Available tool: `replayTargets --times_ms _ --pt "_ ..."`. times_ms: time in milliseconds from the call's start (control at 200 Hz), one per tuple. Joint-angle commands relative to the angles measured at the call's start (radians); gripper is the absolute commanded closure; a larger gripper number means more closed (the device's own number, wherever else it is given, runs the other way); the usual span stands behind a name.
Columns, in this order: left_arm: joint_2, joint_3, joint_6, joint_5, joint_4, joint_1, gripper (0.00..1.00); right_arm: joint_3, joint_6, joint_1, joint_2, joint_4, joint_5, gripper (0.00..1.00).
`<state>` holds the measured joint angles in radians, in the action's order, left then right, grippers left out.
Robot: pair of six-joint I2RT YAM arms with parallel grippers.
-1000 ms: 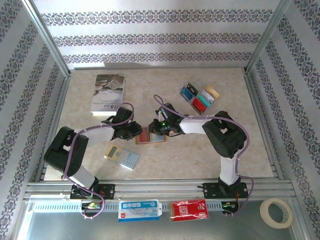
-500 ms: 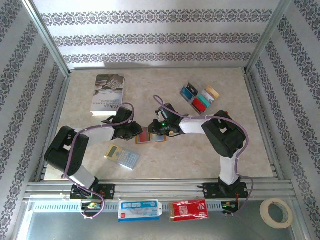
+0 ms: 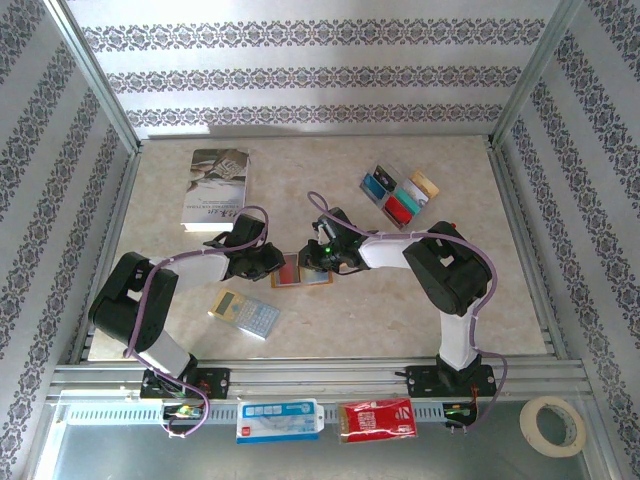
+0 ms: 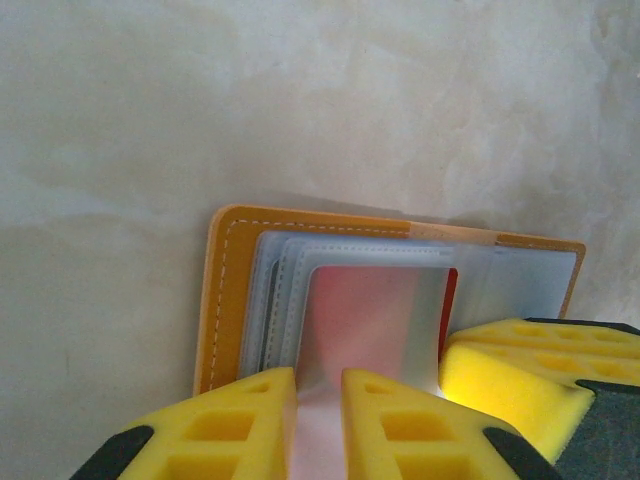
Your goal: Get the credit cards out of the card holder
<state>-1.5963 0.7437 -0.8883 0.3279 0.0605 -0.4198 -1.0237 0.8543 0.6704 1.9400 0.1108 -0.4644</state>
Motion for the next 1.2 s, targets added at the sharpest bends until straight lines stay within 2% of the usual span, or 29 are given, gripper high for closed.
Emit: replayTargets --times_ms 0,754,854,1054,1194 --pt "-0.014 -0.008 0.023 -0.015 0.01 -0.011 0.79 0.008 -0.009 0.003 0.002 0.015 -0.005 0.84" --pt "-0.024 -0.015 0.024 0.003 -0.003 -0.013 0.78 0.008 0.0 0.002 0.022 0.073 -0.076 0.87" --pt "-0.016 -0.014 0.022 0.002 0.008 -0.011 0.75 0.014 0.001 -0.001 0.013 0.073 -0.064 0.91" --pt "0.067 0.029 0.062 -0.011 0.08 0.002 0.66 0.053 0.004 -0.026 -0.031 0.067 -0.028 0.93" --pt "0.08 0.059 0.082 0.007 0.103 0.001 0.65 0.066 -0.007 -0.041 -0.058 0.043 -0.006 0.92"
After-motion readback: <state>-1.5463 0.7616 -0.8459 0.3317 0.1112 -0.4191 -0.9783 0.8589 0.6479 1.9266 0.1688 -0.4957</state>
